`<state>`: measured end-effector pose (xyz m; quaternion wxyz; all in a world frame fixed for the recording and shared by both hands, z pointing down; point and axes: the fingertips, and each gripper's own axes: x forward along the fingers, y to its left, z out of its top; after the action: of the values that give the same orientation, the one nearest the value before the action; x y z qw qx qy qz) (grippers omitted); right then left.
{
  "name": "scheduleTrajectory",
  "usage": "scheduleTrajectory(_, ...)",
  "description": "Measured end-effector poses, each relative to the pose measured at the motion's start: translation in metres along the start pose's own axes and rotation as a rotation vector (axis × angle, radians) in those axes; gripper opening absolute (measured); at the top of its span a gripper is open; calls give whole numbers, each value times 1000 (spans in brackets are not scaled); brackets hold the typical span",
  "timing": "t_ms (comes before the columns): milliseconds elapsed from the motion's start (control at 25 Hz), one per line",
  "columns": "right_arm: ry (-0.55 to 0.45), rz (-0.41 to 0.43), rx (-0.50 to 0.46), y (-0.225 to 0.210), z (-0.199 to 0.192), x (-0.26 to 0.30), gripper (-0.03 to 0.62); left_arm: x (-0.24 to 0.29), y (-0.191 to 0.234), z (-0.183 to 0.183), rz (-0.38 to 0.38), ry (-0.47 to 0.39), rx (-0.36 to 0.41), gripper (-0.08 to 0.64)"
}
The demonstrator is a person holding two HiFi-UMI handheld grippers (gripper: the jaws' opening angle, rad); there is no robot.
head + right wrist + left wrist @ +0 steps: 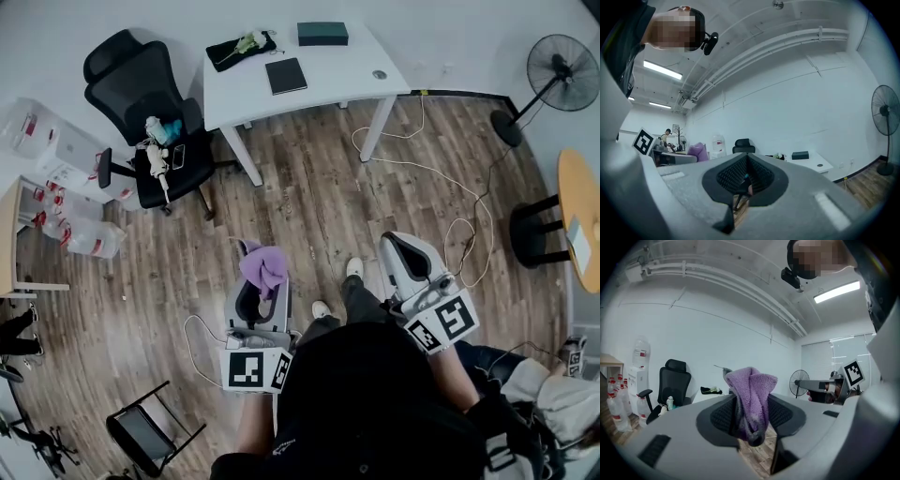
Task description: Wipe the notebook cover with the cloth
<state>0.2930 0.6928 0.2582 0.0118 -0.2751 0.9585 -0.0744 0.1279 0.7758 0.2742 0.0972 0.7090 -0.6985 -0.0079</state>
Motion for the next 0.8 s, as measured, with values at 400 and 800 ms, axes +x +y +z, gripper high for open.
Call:
scheduleTrajectory(400,21,40,-9,-41,-5,49,5,59,22,10,65,-17,10,176)
scheduleTrajectory(800,43,66,17,-115,-1,129,5,150,48,17,127,25,15,176)
